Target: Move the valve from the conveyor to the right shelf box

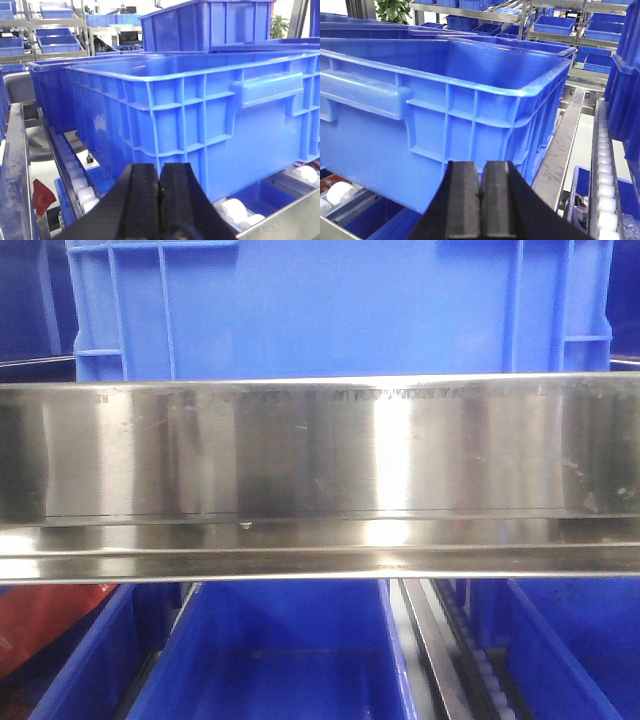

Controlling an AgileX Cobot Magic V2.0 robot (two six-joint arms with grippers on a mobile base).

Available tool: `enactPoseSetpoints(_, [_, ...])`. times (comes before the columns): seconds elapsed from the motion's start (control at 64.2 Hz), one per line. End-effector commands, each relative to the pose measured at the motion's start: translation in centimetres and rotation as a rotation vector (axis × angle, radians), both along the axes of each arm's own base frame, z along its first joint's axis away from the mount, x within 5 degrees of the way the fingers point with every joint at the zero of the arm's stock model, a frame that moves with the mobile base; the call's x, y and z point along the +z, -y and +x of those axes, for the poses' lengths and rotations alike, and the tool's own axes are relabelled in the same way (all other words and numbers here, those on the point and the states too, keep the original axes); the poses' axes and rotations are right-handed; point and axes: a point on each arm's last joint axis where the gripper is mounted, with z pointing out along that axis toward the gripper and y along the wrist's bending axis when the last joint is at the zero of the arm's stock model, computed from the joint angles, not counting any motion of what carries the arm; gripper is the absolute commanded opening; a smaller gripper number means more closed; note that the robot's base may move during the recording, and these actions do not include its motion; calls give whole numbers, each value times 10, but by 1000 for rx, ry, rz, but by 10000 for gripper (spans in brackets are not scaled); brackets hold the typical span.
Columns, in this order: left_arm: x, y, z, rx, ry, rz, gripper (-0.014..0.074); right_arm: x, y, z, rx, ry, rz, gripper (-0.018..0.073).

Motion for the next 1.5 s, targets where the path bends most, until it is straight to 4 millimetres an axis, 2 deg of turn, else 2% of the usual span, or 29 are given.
enactPoseSetpoints(0.0, [3,0,-1,-5,24,-28,-111,2,1,0,-9,29,5,-160])
enactPoseSetpoints(0.421, [3,0,-1,-3,22,-27,-111,2,1,0,-9,29,5,-160])
enactPoseSetpoints(0.561, [1,-13,-6,107,15,-23,-111,2,1,0,-9,29,5,-161])
enactPoseSetpoints(0.764, [-24,-32,-20,302,66,-47,-111,2,1,0,-9,29,5,-162])
enactPoseSetpoints(1.06, [-86,-41,-28,450,138,-89,-111,2,1,0,-9,29,5,-162])
enactPoseSetpoints(1.481, [-89,-42,-28,464,112,-82,-111,2,1,0,-9,33,7,-162])
